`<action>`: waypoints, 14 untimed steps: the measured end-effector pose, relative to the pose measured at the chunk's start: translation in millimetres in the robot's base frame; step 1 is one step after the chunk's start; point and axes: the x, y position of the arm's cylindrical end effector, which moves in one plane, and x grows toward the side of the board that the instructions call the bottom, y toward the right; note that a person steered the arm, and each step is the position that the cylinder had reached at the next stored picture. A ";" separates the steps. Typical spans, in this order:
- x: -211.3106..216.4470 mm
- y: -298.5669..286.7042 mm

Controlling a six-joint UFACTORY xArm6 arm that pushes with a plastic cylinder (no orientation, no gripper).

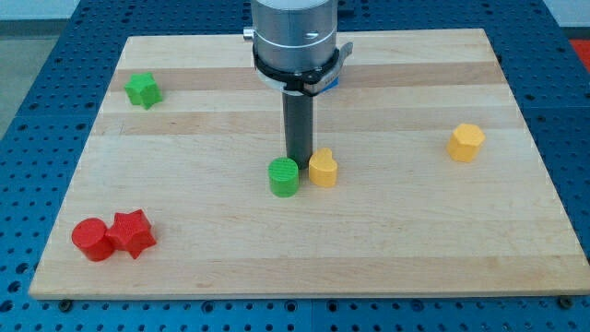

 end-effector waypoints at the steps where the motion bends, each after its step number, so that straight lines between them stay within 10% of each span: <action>1: 0.3 32.0; 5: 59.1 21.7; 9: -30.9 120.9; 11: 31.3 49.1; 14: -74.4 19.5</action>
